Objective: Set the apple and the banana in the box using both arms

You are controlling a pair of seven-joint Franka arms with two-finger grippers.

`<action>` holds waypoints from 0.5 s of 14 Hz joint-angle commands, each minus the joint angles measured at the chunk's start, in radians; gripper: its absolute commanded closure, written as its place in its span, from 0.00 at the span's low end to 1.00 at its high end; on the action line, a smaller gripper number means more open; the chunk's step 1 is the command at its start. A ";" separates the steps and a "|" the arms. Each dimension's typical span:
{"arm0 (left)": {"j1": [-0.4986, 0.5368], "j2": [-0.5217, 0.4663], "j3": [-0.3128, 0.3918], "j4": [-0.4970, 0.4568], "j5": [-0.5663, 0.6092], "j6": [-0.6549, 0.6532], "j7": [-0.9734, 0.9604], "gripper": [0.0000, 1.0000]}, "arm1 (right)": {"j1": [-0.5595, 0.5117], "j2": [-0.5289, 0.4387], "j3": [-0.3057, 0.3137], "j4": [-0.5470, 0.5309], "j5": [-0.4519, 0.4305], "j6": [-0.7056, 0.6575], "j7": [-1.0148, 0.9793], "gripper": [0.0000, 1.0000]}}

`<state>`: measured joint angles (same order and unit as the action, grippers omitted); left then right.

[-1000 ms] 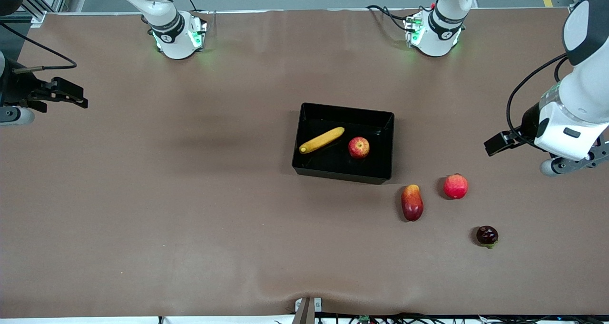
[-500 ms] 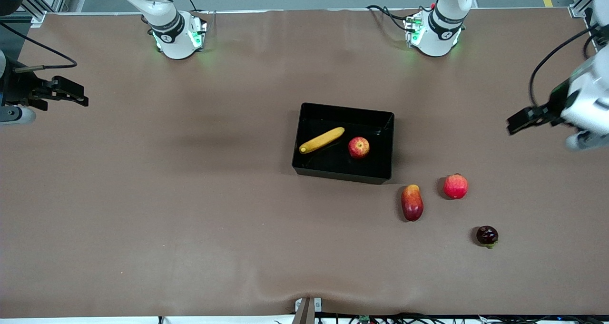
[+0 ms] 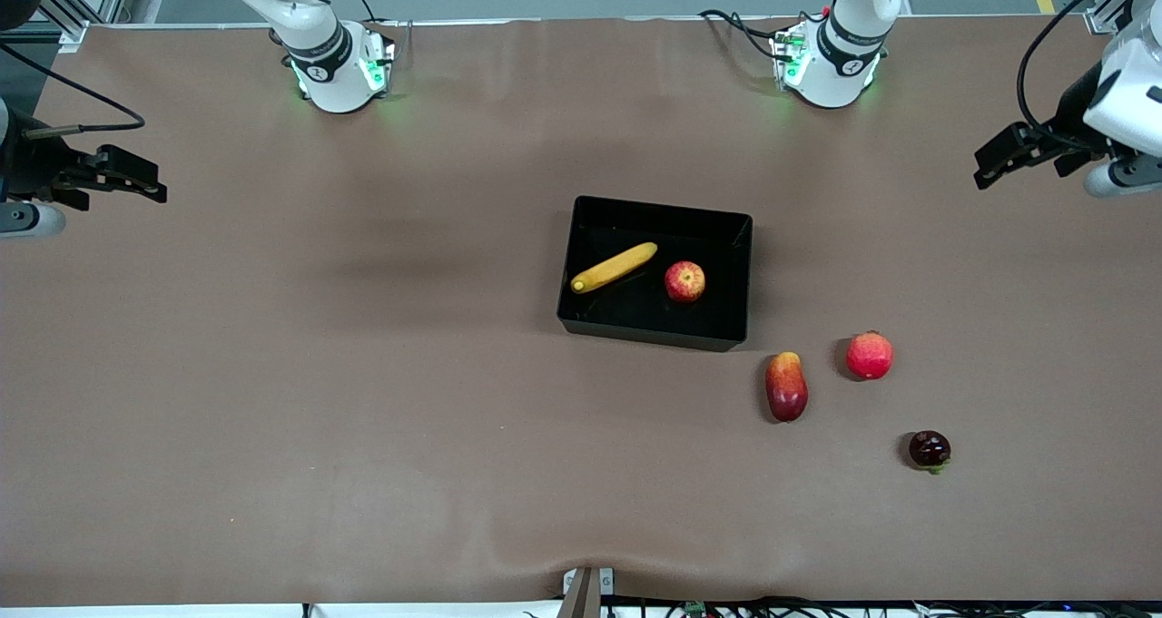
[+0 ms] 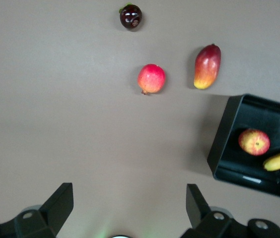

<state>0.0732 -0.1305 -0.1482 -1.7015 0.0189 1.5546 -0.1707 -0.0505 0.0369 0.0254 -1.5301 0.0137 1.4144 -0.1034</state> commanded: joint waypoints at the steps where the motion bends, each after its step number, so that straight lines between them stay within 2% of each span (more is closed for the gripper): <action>1: 0.010 -0.023 0.010 0.019 -0.014 -0.025 0.066 0.00 | -0.019 -0.009 0.008 0.004 0.002 -0.014 -0.001 0.00; 5: 0.008 0.014 0.010 0.097 -0.011 -0.083 0.060 0.00 | -0.022 -0.009 0.007 0.004 0.002 -0.014 -0.001 0.00; 7: 0.007 0.028 0.009 0.105 -0.011 -0.087 0.057 0.00 | -0.034 -0.009 0.007 0.001 0.003 -0.020 -0.001 0.00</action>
